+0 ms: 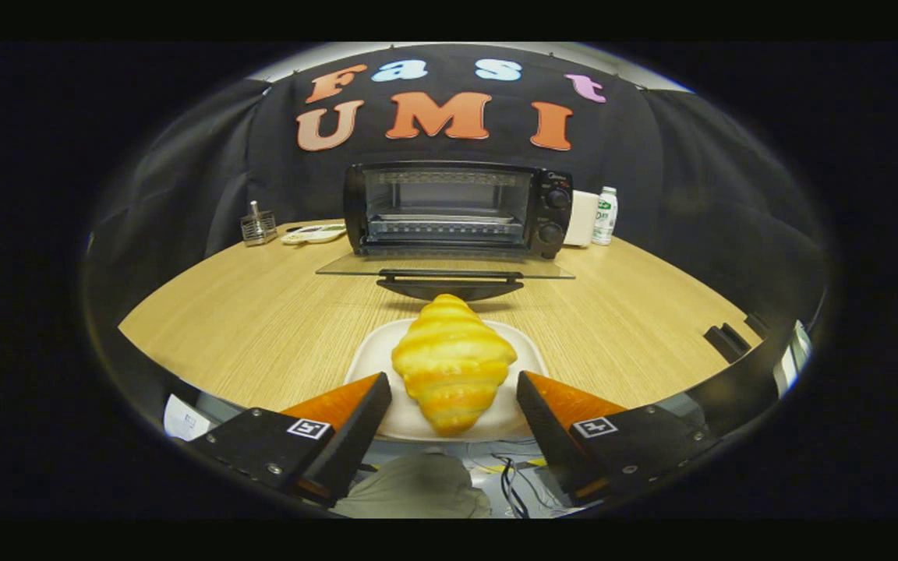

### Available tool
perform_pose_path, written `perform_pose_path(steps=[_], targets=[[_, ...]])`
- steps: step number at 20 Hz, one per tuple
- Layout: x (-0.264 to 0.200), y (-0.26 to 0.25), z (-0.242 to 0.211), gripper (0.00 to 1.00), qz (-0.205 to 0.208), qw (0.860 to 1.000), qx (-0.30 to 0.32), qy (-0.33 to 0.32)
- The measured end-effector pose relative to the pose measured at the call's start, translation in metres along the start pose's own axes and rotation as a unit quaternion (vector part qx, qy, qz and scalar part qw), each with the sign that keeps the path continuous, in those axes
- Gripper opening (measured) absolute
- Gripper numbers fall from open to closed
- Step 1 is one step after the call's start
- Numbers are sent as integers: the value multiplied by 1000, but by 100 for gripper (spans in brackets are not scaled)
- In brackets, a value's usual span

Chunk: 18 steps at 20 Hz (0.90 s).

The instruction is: Open the toaster oven, put the food inside, and close the toaster oven door.

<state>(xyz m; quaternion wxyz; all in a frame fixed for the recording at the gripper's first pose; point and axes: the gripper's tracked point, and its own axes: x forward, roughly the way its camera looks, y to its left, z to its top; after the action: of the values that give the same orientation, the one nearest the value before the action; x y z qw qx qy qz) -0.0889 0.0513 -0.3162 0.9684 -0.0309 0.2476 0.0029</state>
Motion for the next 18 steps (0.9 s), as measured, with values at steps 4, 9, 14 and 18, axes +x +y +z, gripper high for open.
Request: perform_pose_path(steps=[4, 9, 14, 18], targets=[[-3, -3, -1, 66, -4, 1000, 15, -5], [-21, -4, 4, 52, 19, 999, 43, -16], [-43, -11, 32, 51, 47, 989, 130, -51], [-46, 2, 70, 51, 97, 977, 169, -87]])
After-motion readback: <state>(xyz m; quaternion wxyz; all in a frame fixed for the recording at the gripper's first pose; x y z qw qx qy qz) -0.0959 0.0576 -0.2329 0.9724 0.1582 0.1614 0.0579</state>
